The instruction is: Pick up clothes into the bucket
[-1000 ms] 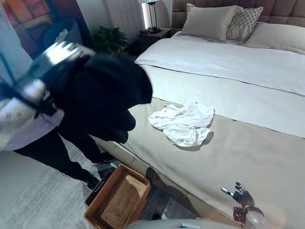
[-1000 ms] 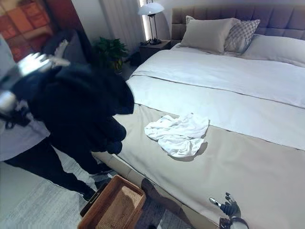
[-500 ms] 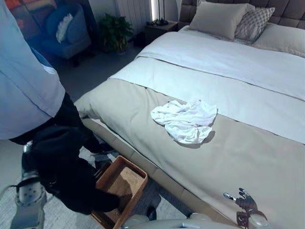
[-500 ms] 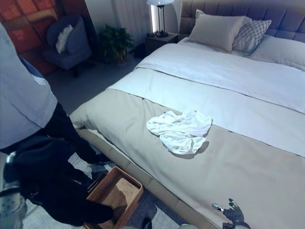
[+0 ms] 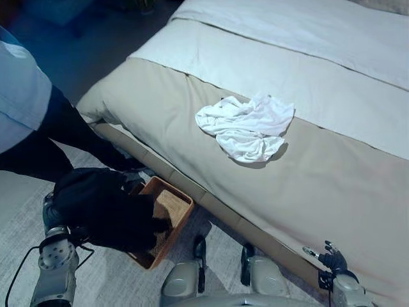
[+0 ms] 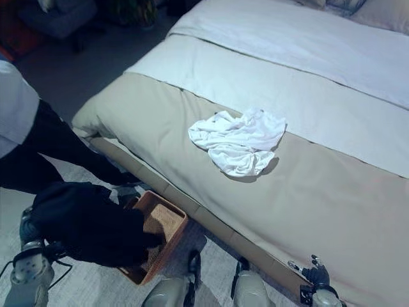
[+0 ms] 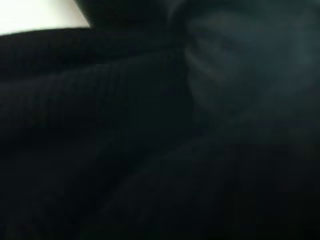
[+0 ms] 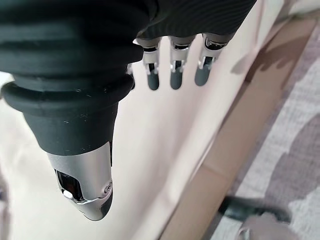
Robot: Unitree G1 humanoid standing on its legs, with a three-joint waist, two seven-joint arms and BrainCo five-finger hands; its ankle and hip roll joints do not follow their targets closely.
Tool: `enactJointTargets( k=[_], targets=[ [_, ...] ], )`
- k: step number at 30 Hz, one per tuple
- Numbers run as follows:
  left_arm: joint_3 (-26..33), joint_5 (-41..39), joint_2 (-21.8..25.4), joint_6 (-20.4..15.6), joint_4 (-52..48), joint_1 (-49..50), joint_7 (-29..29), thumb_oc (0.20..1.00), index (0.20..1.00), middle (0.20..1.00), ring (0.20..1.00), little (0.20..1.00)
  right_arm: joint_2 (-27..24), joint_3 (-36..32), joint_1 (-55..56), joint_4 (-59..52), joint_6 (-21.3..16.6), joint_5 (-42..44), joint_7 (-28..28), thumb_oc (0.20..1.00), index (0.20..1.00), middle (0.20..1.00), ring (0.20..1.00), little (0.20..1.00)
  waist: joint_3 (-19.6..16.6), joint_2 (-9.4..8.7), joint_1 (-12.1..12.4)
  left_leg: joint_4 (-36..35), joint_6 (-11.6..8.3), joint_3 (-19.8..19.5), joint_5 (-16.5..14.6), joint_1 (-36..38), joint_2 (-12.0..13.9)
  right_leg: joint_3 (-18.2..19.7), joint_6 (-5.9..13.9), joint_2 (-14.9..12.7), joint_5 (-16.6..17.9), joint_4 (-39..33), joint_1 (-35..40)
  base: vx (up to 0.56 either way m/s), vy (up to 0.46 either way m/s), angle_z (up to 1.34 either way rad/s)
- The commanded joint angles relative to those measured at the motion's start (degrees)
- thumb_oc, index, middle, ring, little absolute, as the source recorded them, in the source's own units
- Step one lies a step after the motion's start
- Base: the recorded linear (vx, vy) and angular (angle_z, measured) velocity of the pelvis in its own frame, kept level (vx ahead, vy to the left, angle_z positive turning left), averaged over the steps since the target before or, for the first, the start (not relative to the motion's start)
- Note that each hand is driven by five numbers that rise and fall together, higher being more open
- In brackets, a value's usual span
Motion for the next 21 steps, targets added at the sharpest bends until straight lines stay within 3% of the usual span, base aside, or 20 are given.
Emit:
enactJointTargets(
  k=[1,14,21],
  targets=[
    [1.11,3.83,4.99,-4.00,-0.63,-2.85,3.77,0.200,0.200,0.200,0.200,0.200,-1.63,2.43,-1.52,-1.47,-2.92,-0.92,-2.03,1.000,1.000,1.000,1.000,1.000,1.35,-2.67,-0.46,7.29,0.30,0.48,-4.59,-2.48,-0.96,1.11,2.53,-1.74,7.31,-5.32,-0.60,-0.07,0.024,0.01],
    [-2.81,6.14,10.51,-3.11,7.11,-10.85,10.63,0.200,0.200,0.200,0.200,0.200,-1.37,6.36,-5.48,-2.21,-4.97,0.97,-5.21,1.000,1.000,1.000,1.000,1.000,8.10,-6.90,-0.03,14.42,0.41,2.30,-5.89,-12.47,0.84,4.18,3.26,-1.22,10.82,-6.08,-8.89,-0.06,0.031,-0.07],
    [-2.72,6.73,12.89,-1.46,9.45,-12.47,12.78,0.200,0.200,0.200,0.200,0.200,-1.00,7.57,-5.91,-6.68,-5.78,2.41,-6.03,1.000,1.000,1.000,1.000,1.000,9.70,-8.81,-0.41,16.99,1.10,3.44,-6.93,-16.45,1.26,5.73,3.73,-0.61,11.90,-6.32,-12.62,-0.03,0.052,-0.17]
  ],
)
